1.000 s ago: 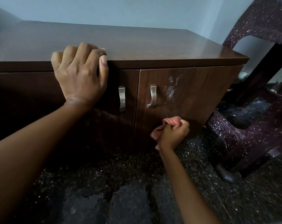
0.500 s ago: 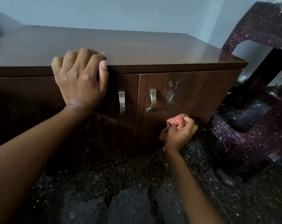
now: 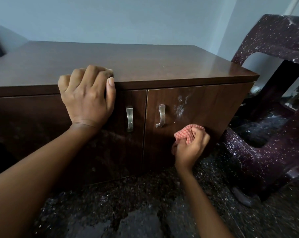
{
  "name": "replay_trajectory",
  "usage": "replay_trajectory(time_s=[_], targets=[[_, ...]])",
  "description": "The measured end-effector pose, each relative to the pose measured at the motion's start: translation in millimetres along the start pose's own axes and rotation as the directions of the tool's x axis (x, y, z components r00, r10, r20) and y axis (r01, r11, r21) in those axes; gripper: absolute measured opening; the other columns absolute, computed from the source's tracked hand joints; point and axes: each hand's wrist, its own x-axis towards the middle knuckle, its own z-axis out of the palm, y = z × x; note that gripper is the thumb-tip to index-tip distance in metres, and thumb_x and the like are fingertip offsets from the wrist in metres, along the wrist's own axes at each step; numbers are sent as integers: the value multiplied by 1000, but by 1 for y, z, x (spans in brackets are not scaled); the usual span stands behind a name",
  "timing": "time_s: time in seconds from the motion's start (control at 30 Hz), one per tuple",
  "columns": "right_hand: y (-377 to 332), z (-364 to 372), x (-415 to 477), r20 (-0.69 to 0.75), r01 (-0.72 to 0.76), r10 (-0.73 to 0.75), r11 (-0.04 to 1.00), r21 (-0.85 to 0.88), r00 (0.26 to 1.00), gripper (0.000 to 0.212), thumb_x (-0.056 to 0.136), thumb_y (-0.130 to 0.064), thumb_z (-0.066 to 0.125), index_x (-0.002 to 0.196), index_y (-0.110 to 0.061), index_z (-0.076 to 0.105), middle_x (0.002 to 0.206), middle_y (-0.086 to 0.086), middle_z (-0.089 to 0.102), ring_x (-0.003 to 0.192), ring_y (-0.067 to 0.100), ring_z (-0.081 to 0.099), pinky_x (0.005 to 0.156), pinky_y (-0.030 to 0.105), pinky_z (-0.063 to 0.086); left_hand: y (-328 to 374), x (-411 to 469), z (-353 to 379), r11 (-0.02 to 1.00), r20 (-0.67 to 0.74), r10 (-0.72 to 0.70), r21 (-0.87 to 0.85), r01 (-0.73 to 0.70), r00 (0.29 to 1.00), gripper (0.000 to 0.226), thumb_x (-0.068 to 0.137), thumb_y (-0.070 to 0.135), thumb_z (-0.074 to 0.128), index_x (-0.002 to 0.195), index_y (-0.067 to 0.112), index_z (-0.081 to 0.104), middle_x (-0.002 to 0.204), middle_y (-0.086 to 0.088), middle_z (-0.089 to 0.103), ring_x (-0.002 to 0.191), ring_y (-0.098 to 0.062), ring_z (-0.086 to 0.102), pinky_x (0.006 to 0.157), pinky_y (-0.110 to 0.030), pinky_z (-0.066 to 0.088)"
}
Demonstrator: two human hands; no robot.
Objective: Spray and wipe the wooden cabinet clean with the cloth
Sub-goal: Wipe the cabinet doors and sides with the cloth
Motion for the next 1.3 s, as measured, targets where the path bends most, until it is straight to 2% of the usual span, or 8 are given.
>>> replay_trajectory(time_s=[0.23,0.43,0.53,0.7,0.93,1.03,1.17,1.3], targets=[[-11,5,-18,233,433,-406,898,-77,884,29,77,-7,51,104,-9,61,116,21,52,113,42,49,98,26,33,-1,2,0,1000,11,0,-4,1,1000,29,100,29,40,94,21,68,94,5,68,79,-21,52,72,-35,27],[-2,-10,8,41,207,-206,978,-23,978,36,67,3,53,100,6,67,111,24,54,108,38,53,98,36,42,0,-1,2,1000,1,2,0,-2,1000,30,100,29,39,94,22,68,94,6,68,81,-20,53,72,-35,27],[-31,-4,13,74,333,-333,943,10,940,36,71,4,53,104,1,68,113,19,53,109,29,50,100,20,37,1,0,2,1000,5,4,0,-4,1000,30,100,29,39,95,22,68,94,6,69,81,-21,54,72,-35,27],[-7,-2,-9,244,550,-514,829,-106,822,30,79,-9,52,101,-6,71,113,15,53,104,39,54,94,30,39,0,0,1,1000,-1,-3,-3,3,1000,31,100,29,38,95,21,68,93,5,69,81,-19,52,72,-35,28],[-18,-11,20,30,255,-254,966,-37,967,33,71,4,57,101,3,70,104,23,58,98,35,57,94,18,38,1,0,1,1000,-10,-5,-1,5,1000,31,100,29,39,95,21,68,94,5,69,81,-20,53,74,-34,28],[-51,-4,22,72,377,-379,926,31,923,32,75,1,56,104,0,70,108,15,56,102,25,52,96,19,39,1,0,1,1000,-1,-8,-2,8,1000,31,100,29,39,95,22,68,95,5,69,82,-20,54,74,-35,28],[-29,-4,4,245,563,-533,824,-68,810,36,75,-8,52,107,-6,70,115,11,52,106,38,53,94,43,43,1,1,0,1000,8,-13,-8,13,1000,31,100,28,38,96,21,68,94,5,69,81,-20,54,74,-35,29],[-23,-14,17,113,355,-350,935,-22,930,29,77,-5,58,102,2,70,106,22,59,100,29,55,95,14,37,1,0,1,1000,1,-9,-9,9,1000,30,99,28,39,95,22,68,93,6,69,81,-20,55,73,-35,29]])
